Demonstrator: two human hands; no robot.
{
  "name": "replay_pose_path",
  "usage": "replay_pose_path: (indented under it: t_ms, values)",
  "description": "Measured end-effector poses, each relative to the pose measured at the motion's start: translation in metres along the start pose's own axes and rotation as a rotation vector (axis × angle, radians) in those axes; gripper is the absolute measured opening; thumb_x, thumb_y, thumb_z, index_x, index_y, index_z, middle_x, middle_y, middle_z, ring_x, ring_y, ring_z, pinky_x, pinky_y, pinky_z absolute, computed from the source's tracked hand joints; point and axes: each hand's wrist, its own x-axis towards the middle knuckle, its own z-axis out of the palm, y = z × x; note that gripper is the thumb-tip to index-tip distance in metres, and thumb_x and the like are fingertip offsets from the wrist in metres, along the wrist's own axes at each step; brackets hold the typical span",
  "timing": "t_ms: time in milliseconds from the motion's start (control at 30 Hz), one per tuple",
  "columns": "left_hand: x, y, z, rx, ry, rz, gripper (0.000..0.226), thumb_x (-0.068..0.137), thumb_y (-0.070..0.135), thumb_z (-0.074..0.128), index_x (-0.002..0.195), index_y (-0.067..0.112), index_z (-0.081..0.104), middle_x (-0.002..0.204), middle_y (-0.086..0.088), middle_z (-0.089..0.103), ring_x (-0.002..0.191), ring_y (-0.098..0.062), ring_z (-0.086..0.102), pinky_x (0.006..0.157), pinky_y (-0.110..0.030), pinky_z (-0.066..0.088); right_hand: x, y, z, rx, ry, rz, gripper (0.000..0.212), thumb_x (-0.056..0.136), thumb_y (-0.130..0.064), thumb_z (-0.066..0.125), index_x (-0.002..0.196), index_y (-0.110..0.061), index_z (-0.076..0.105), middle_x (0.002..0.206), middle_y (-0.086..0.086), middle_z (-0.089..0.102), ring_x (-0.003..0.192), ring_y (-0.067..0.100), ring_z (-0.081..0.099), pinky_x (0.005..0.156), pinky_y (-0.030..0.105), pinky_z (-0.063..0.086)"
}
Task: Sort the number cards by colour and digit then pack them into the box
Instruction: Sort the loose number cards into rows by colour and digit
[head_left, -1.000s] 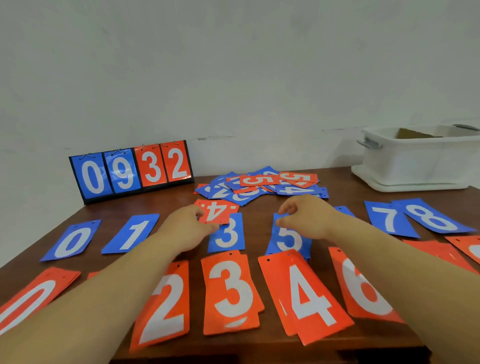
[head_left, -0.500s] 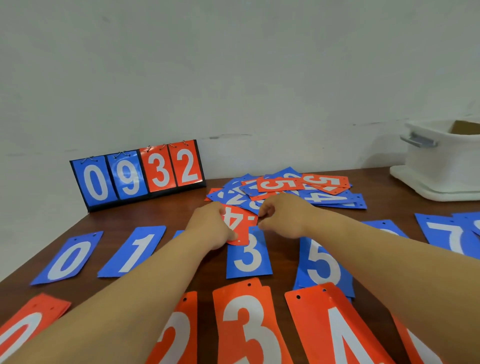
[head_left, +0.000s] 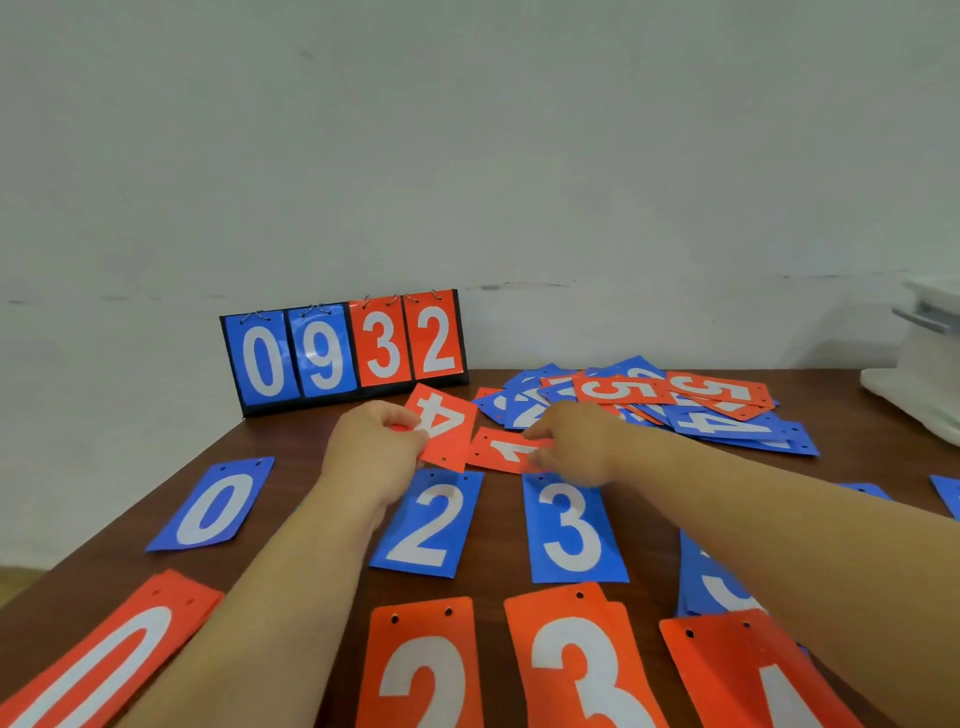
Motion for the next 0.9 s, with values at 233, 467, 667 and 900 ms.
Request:
replay_pose_path:
  t_ms: [233,467,667,900]
  values:
    - [0.012,-0.032,-0.010,0.065,0.140,-0.045,0.026,0.095,0.021,0.067,0.121,0.024,0.068,0.136,-0.002,0.060,0.122,-0.022,0.056,0.073,-0.023,0.044,0.043,-0.026,0.019,-0.252,-0.159,-0.049,0.050,0.101,-0.061,0.028,0.151,-0.050,0.030,0.166,0.006,0.016,0.149,0.040,0.014,0.119,0.057,0.021]
    - [0.019,-0.036,-0.014,-0.071,0.256,-0.110,0.028,0.097,0.014,0.061,0.123,0.025,0.064,0.140,-0.004,0.057,0.126,-0.024,0.055,0.076,-0.026,0.045,0.071,-0.060,0.007,-0.004,-0.167,-0.113,0.045,0.100,-0.045,0.052,0.145,-0.040,0.049,0.158,-0.003,0.035,0.143,0.023,0.036,0.115,0.038,0.032]
    - [0.019,-0.036,-0.017,-0.202,0.293,-0.057,0.025,0.099,0.015,0.059,0.122,0.026,0.061,0.134,-0.003,0.060,0.119,-0.021,0.059,0.064,-0.020,0.048,0.095,-0.062,-0.005,0.107,-0.197,-0.035,0.052,0.081,-0.037,0.080,0.127,-0.031,0.056,0.137,-0.001,0.054,0.119,0.022,0.054,0.097,0.035,0.050]
    - [0.017,-0.034,-0.014,-0.183,0.266,-0.029,0.025,0.100,0.014,0.059,0.121,0.027,0.059,0.134,-0.003,0.058,0.103,-0.012,0.053,0.058,-0.016,0.044,0.105,-0.061,-0.006,0.164,-0.189,-0.010,0.050,0.074,-0.038,0.086,0.111,-0.030,0.054,0.128,-0.001,0.053,0.110,0.025,0.053,0.081,0.032,0.049]
